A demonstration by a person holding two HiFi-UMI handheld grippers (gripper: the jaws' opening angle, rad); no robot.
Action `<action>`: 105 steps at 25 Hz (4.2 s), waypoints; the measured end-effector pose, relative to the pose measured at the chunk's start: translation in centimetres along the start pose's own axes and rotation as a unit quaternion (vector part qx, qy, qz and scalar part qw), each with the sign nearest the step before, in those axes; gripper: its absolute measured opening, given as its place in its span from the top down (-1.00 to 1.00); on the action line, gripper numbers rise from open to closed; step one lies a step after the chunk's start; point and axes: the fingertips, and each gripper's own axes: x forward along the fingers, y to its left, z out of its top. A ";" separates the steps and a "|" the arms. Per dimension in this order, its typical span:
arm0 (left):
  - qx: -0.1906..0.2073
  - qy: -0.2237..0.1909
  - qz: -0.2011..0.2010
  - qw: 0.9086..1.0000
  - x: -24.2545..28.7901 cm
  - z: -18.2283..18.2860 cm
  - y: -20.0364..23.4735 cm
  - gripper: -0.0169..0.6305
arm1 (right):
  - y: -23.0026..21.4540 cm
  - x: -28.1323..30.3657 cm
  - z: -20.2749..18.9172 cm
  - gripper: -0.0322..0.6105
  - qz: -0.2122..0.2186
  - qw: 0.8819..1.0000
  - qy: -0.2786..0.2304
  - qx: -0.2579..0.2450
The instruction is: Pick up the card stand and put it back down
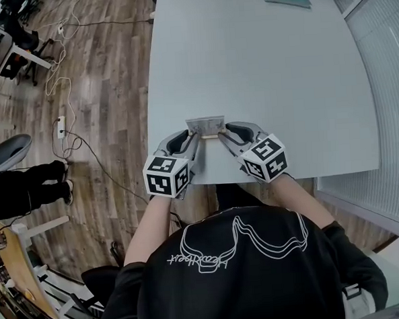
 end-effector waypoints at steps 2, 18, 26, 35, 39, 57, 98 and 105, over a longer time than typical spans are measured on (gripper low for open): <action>0.002 -0.004 0.002 1.000 -0.4 0.3 -0.5 0.64 | 0.2 -0.6 0.2 0.51 0.001 1.000 -0.006 -0.006; 0.027 -0.056 0.005 0.998 -9.8 1.4 -8.7 0.64 | 7.0 -9.5 1.8 0.52 -0.010 0.997 -0.070 -0.024; 0.025 -0.074 0.002 0.997 -13.1 1.0 -11.9 0.64 | 9.8 -13.2 1.8 0.52 -0.017 0.995 -0.091 -0.046; 0.037 -0.078 -0.002 0.996 -16.5 -0.7 -14.5 0.64 | 13.1 -15.8 0.6 0.53 -0.020 0.994 -0.098 -0.053; 0.036 -0.079 -0.003 0.996 -17.0 -1.8 -15.0 0.65 | 13.9 -16.4 -0.4 0.53 -0.023 0.993 -0.100 -0.053; 0.038 -0.077 -0.008 0.996 -17.7 -3.3 -16.4 0.65 | 15.0 -17.7 -2.1 0.53 -0.030 0.993 -0.102 -0.042; -0.012 -0.013 -0.007 1.000 -2.5 2.3 -4.6 0.66 | 0.3 -4.7 1.7 0.53 -0.014 1.000 -0.026 0.009; -0.019 0.009 -0.013 1.000 1.1 1.1 -2.1 0.66 | -2.3 -1.6 0.3 0.53 -0.016 1.000 0.001 0.027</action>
